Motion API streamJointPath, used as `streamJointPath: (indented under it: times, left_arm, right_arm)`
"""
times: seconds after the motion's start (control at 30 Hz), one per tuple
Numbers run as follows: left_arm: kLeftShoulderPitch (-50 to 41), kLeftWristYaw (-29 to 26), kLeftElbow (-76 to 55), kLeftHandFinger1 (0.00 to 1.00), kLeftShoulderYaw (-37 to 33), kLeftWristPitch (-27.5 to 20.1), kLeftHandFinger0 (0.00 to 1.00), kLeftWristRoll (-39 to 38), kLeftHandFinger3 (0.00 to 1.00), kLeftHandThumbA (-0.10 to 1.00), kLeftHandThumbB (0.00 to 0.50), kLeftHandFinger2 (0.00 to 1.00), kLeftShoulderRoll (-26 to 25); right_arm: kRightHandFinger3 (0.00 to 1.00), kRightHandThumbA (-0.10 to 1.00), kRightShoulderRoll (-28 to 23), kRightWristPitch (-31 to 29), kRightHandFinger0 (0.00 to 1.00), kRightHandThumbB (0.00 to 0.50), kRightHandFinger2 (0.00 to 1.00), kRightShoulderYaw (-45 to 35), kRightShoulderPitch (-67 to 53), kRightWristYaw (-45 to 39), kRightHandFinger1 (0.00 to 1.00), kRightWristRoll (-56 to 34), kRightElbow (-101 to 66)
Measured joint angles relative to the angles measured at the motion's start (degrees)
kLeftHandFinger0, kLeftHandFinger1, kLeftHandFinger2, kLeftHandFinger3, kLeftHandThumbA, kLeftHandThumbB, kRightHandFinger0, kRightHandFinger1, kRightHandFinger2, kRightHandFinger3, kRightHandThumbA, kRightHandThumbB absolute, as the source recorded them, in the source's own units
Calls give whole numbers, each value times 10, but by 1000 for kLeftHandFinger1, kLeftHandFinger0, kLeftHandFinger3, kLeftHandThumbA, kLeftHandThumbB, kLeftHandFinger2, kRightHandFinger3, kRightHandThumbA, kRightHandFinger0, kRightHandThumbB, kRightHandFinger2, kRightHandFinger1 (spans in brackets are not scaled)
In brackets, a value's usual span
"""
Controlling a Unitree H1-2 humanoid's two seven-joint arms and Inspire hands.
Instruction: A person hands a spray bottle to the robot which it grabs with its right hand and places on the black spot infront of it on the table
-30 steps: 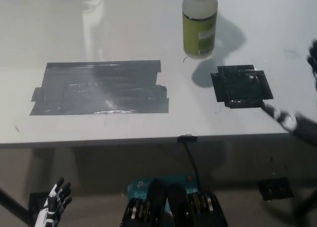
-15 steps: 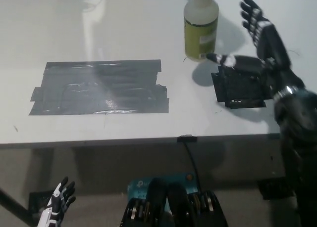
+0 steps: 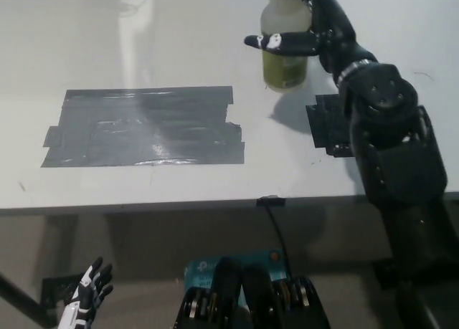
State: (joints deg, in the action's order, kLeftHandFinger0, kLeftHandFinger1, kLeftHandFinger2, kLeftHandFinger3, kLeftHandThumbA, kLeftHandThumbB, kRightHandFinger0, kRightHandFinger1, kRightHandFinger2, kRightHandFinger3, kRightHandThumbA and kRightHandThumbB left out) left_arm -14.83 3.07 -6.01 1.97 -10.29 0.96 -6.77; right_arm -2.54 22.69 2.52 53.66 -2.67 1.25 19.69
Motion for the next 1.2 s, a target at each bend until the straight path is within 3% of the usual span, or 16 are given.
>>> streamJointPath:
  times: [0.1, 0.2, 0.33, 0.57, 0.67, 0.7, 0.73, 0.77, 0.8, 0.83, 0.87, 0.9, 1.0, 1.07, 1.2]
  left_arm:
    - [-1, 0, 0, 1000, -2, -2, 1000, 0, 1000, 1000, 227, 1000, 0]
    - [-1, 0, -2, 1000, -3, -2, 1000, 1, 1000, 997, 218, 1000, 0]
    - [-4, 0, -6, 1000, -4, -3, 1000, 2, 1000, 995, 209, 1000, 0]
    - [-4, 0, -7, 1000, -5, -9, 1000, 7, 1000, 1000, 220, 1000, 0]
    - [-4, 0, -7, 1000, -5, -10, 1000, 8, 1000, 1000, 224, 1000, 0]
    - [-4, 0, -7, 1000, -5, -10, 1000, 8, 1000, 1000, 224, 1000, 1]
    - [-4, 0, -7, 1000, -5, -10, 1000, 9, 1000, 1000, 219, 1000, 1]
    - [-4, 0, -7, 1000, -5, -10, 1000, 9, 1000, 1000, 217, 1000, 1]
    - [-3, 0, -7, 1000, -5, -10, 1000, 10, 1000, 1000, 216, 1000, 1]
    - [-3, 0, -7, 1000, -5, -10, 1000, 10, 1000, 1000, 216, 1000, 1]
    - [-3, 0, -7, 1000, -5, -10, 1000, 10, 1000, 1000, 207, 1000, 1]
    - [-2, 0, -7, 1000, -5, -10, 1000, 10, 1000, 1000, 207, 1000, 1]
    - [0, 0, -7, 1000, -5, -10, 1000, 10, 1000, 990, 215, 1000, 1]
    - [1, 0, -7, 1000, -5, -11, 1000, 10, 1000, 986, 218, 1000, 1]
    - [0, 0, -7, 1000, -5, -12, 1000, 9, 1000, 980, 208, 1000, 1]
  right_arm:
    - [1000, 995, 5, 0, 1000, 500, 1000, 0, 3, 0, 1000, 0, 9]
    - [1000, 867, 6, 0, 1000, 494, 1000, 1, 8, 0, 1000, 0, 21]
    - [1000, 908, 6, 0, 1000, 500, 1000, 8, 12, 3, 1000, 8, 42]
    - [1000, 754, -6, 6, 1000, 500, 1000, 53, 18, 12, 1000, 49, 88]
    - [1000, 586, -7, 6, 1000, 500, 1000, 56, 22, 14, 1000, 58, 97]
    - [1000, 567, -7, 5, 946, 490, 1000, 55, 23, 16, 979, 58, 100]
    - [1000, 552, -5, 5, 650, 442, 874, 51, 24, 18, 693, 58, 104]
    - [755, 396, -4, 4, 302, 428, 574, 48, 25, 21, 418, 58, 109]
    - [671, 343, -3, 3, 232, 415, 520, 45, 26, 26, 363, 59, 113]
    - [671, 343, -2, 1, 232, 415, 520, 44, 27, 32, 363, 61, 117]
    - [455, 206, -1, -3, 130, 364, 385, 41, 28, 46, 251, 66, 124]
    - [283, -36, 0, -6, 5, 261, 321, 40, 29, 50, 69, 69, 126]
    - [519, -33, 6, -26, 0, 209, 630, 33, 29, 75, 216, 78, 131]
    - [638, 12, 13, -39, 8, 207, 771, 25, 29, 96, 348, 85, 131]
    - [710, -29, 24, -50, 45, 207, 802, 15, 29, 129, 425, 93, 127]
